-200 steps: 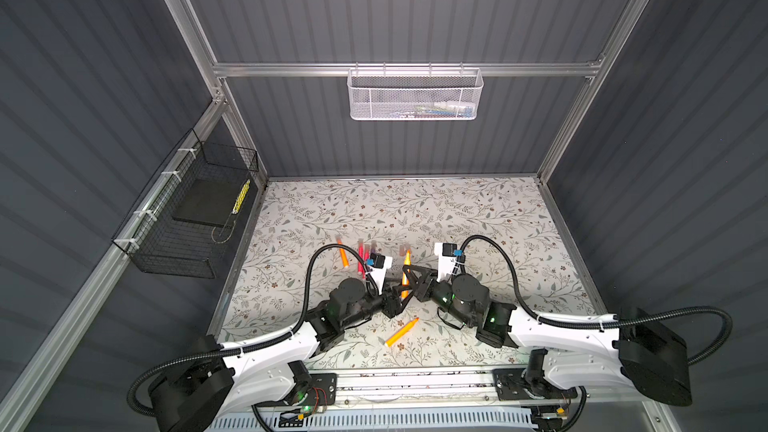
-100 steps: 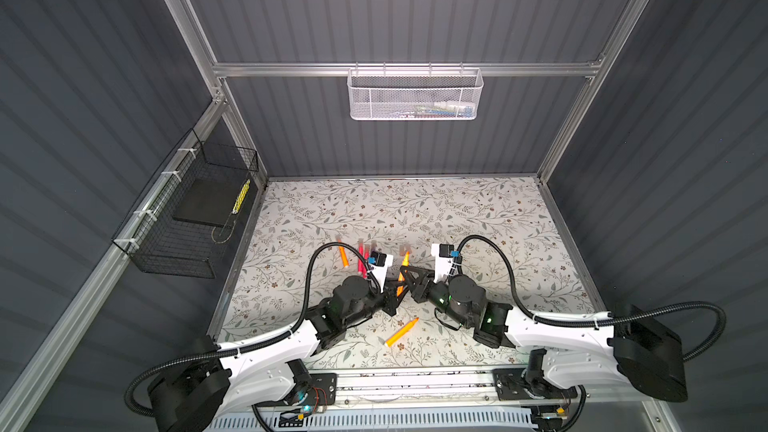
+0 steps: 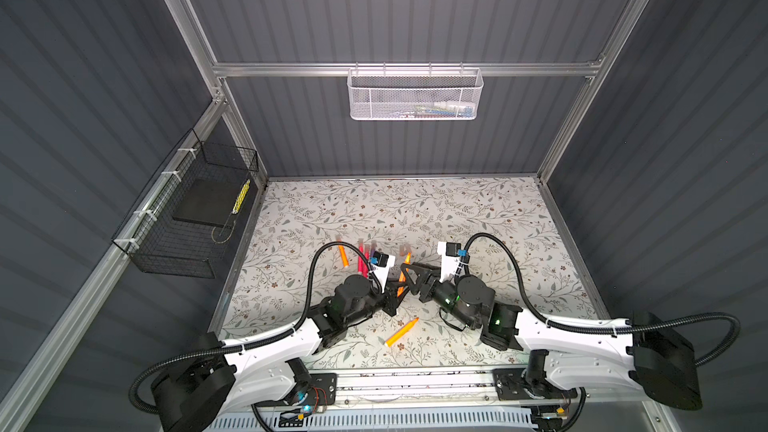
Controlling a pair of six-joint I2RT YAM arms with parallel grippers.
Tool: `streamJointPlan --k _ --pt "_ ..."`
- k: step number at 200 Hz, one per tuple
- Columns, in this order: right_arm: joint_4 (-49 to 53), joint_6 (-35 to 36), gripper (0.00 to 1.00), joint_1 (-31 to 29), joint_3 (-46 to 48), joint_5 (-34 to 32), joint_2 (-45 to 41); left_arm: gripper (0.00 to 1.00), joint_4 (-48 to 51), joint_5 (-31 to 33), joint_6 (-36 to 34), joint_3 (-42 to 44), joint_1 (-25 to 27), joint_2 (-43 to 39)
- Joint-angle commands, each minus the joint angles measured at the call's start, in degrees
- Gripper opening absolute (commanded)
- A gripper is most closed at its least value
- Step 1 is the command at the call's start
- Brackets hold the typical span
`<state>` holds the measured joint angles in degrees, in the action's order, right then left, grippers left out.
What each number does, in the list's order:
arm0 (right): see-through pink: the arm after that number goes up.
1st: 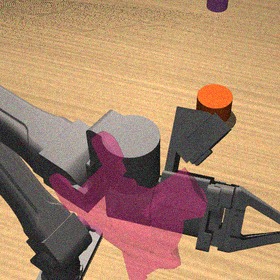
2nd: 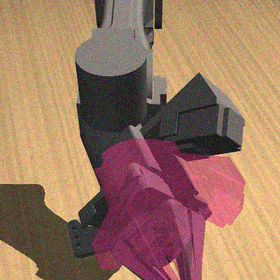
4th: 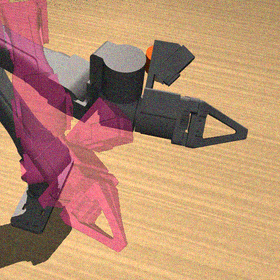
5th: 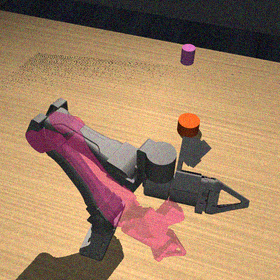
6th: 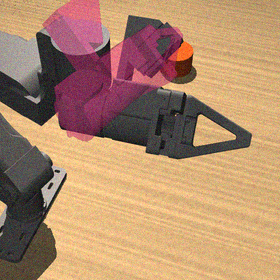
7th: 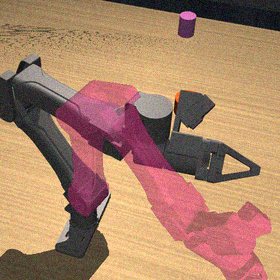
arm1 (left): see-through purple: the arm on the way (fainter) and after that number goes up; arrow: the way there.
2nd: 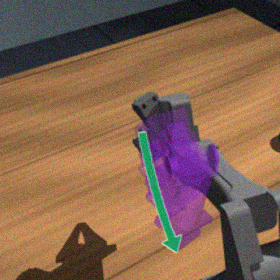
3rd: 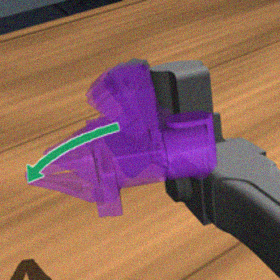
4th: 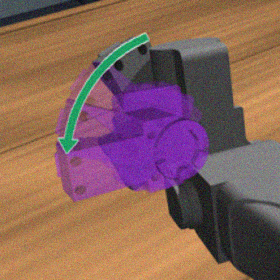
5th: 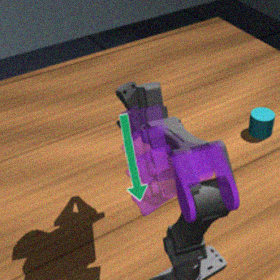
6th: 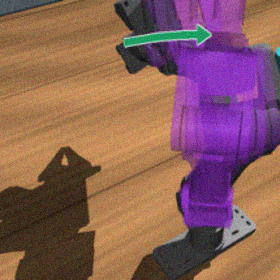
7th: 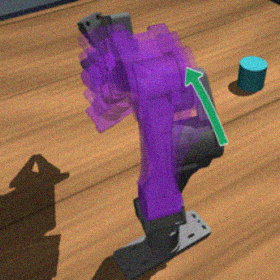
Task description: Insert the pens into the pen caps
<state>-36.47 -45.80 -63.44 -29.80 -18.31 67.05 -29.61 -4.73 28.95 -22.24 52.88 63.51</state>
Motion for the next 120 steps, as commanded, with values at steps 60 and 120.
streamJointPlan --k 60,120 --pt "2.68 0.18 0.53 -0.09 -1.65 -1.5 1.72 0.0 -0.98 -2.99 -2.95 -0.76 -0.14 -0.48" --pt "2.86 -0.37 0.3 -0.04 -2.06 -2.15 2.98 0.0 -0.64 -4.18 -3.58 -0.96 -0.15 -0.83"
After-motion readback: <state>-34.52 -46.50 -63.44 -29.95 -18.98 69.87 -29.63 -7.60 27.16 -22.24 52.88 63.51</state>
